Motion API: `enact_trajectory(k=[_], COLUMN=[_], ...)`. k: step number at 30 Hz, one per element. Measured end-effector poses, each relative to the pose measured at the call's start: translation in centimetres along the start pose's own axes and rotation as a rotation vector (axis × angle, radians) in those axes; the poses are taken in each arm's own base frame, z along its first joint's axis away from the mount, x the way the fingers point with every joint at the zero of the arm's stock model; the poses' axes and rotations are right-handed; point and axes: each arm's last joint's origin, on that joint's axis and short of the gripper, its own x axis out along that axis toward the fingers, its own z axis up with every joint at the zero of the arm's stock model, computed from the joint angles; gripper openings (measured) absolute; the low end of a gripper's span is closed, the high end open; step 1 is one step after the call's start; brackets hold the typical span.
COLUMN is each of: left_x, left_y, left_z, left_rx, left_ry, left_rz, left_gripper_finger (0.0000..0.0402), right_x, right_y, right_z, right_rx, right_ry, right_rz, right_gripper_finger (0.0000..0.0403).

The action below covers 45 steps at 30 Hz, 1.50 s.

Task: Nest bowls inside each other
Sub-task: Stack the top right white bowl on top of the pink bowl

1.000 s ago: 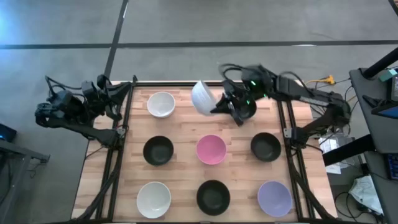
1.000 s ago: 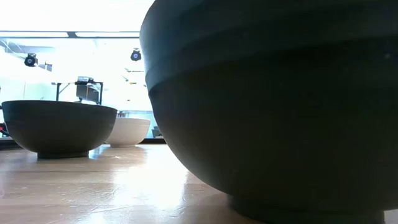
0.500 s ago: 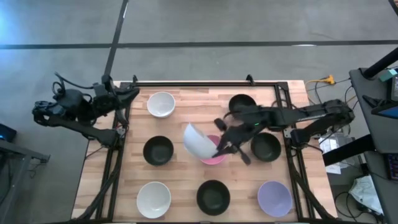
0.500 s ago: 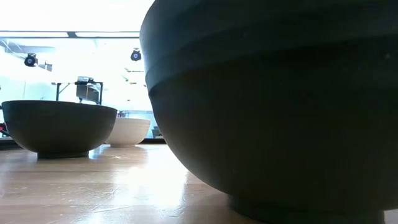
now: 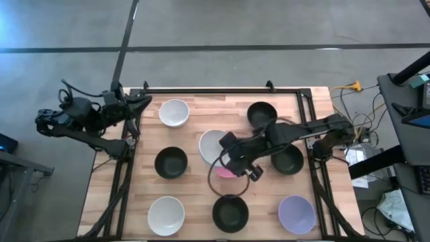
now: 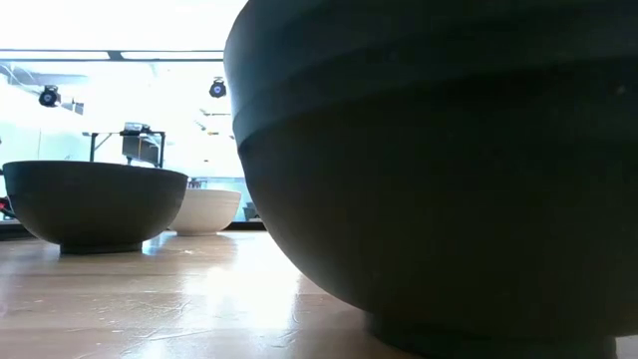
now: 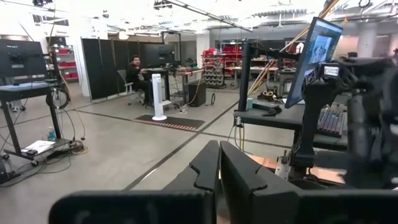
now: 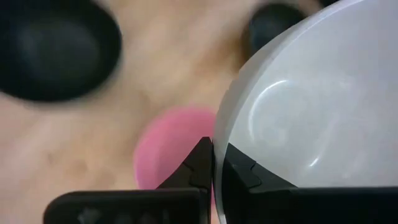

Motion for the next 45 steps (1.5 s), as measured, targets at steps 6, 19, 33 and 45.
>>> enact_trajectory(k=[6, 19, 33, 45], left_x=[0.0, 0.9, 2.5, 2.6], left_y=[0.0, -0.8, -2.1, -2.2], left_z=[-0.1, -0.9, -1.7, -1.9], left_rx=[0.004, 0.034, 0.08, 0.085], left_ry=[0.004, 0.042, 0.097, 0.102], left_rz=[0.0, -0.004, -0.007, -0.008], left_gripper_finger=[0.0, 0.0, 0.0, 0.0], right_x=[2.7, 6.3, 10.7, 11.8], right_y=[-0.1, 2.2, 4.4, 5.3], right_z=[0.3, -0.3, -1.5, -1.0], right_rx=[0.058, 0.232, 0.431, 0.429], right_ry=[0.174, 0.281, 0.285, 0.263], right_rz=[0.035, 0.105, 0.046, 0.036], right_gripper_finger=[0.0009, 0.0009, 0.0009, 0.0009])
